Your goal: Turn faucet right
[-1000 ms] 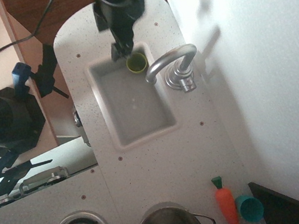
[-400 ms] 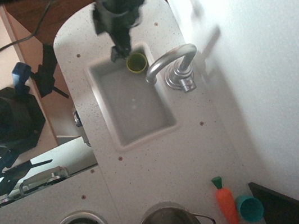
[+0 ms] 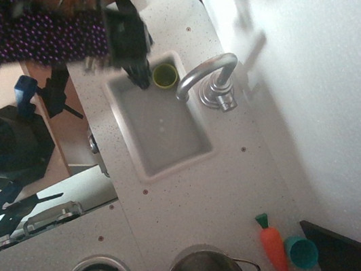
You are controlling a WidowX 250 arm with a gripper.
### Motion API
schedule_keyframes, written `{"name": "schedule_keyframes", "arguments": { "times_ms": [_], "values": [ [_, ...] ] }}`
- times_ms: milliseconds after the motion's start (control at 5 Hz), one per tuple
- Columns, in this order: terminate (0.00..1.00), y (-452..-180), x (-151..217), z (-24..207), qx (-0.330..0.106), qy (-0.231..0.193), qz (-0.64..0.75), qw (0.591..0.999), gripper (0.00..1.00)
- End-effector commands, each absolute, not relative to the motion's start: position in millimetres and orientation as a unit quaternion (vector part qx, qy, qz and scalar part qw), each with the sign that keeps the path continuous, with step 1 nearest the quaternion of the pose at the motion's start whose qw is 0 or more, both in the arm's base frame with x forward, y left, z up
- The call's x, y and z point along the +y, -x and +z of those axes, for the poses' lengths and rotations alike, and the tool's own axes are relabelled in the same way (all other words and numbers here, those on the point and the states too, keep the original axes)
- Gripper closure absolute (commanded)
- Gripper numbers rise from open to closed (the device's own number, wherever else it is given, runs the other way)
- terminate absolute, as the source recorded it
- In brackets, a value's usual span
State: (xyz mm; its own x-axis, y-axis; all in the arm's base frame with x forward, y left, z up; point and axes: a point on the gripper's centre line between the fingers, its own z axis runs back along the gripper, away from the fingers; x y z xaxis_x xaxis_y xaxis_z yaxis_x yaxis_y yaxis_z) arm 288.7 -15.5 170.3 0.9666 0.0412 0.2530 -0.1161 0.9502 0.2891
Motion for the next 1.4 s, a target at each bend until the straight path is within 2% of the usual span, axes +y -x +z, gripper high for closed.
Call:
{"name": "schedule_keyframes", "arguments": {
  "times_ms": [0,200,600,800,1000,1200],
  "values": [
    [0.00,-298,-9,177,-0.116,-0.194,0.070,0.972,0.00],
    [0.00,-310,5,168,-0.111,-0.198,0.068,0.971,0.00],
    [0.00,-311,-6,154,-0.141,-0.221,0.045,0.964,0.00],
    [0.00,-326,-8,159,-0.240,-0.086,0.002,0.967,0.00],
    [0.00,-365,-20,168,-0.308,-0.049,-0.038,0.949,0.00],
    [0.00,-379,-31,175,-0.323,-0.045,-0.091,0.941,0.00]
  ]
}}
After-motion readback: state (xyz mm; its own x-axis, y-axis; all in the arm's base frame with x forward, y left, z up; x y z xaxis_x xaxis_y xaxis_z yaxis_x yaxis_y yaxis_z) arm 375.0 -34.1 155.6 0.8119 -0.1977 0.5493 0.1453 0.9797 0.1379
